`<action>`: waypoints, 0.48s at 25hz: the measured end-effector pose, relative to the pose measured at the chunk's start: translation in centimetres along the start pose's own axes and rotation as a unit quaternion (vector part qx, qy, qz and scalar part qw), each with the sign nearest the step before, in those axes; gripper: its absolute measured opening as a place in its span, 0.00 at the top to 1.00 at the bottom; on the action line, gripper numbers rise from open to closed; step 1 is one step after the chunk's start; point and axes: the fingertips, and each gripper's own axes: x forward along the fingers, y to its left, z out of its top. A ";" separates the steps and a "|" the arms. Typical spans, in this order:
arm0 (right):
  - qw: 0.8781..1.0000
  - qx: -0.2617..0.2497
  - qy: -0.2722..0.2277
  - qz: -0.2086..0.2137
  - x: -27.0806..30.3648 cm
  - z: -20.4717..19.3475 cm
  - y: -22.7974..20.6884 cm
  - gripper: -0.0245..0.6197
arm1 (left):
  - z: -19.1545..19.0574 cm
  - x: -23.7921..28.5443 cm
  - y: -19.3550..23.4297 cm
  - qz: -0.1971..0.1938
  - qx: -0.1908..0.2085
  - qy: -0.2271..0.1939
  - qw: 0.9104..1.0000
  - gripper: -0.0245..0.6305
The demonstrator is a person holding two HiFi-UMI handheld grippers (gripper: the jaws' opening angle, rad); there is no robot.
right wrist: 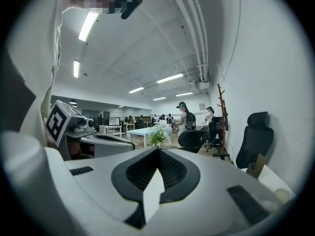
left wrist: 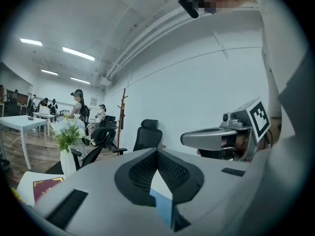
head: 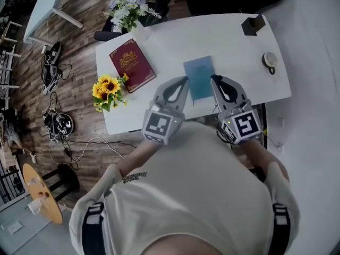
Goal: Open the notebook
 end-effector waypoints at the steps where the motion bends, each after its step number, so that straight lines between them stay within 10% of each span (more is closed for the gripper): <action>1: 1.000 0.001 0.002 0.001 0.0 0.0 0.1 0.96 | -0.1 -0.1 0.0 -0.001 0.000 0.001 1.000 0.94; 12: 1.000 0.002 0.007 0.015 0.3 -0.3 1.1 0.96 | -0.8 -0.4 -0.3 -0.005 -0.005 0.004 1.000 0.94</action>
